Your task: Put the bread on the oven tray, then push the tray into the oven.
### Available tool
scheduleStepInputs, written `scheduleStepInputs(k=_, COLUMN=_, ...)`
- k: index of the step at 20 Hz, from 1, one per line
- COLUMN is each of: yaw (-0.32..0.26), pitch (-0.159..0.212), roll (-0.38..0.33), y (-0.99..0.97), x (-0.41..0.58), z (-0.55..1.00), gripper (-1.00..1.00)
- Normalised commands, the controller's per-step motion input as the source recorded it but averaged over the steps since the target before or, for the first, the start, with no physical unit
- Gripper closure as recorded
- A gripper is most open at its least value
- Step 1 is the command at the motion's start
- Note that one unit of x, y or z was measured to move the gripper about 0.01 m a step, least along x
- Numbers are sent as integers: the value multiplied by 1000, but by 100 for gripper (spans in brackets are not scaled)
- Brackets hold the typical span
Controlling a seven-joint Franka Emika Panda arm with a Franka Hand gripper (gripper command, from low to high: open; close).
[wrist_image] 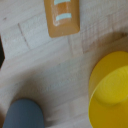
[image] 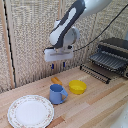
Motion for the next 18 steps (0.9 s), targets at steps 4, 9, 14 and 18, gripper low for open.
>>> scheduleStepInputs(k=4, yaw=-5, pitch=38, roll=-25, y=-16, x=326, z=-352, gripper=-100)
scheduleStepInputs(k=9, yaw=0, pitch=27, roll=-37, y=-1, x=271, z=-327, gripper=-100)
scheduleStepInputs(k=14, yaw=0, pitch=25, roll=-48, y=0, x=165, z=-230, gripper=-100)
scheduleStepInputs(k=18, yaw=0, pitch=51, roll=-72, y=9, x=59, z=-134, gripper=-100)
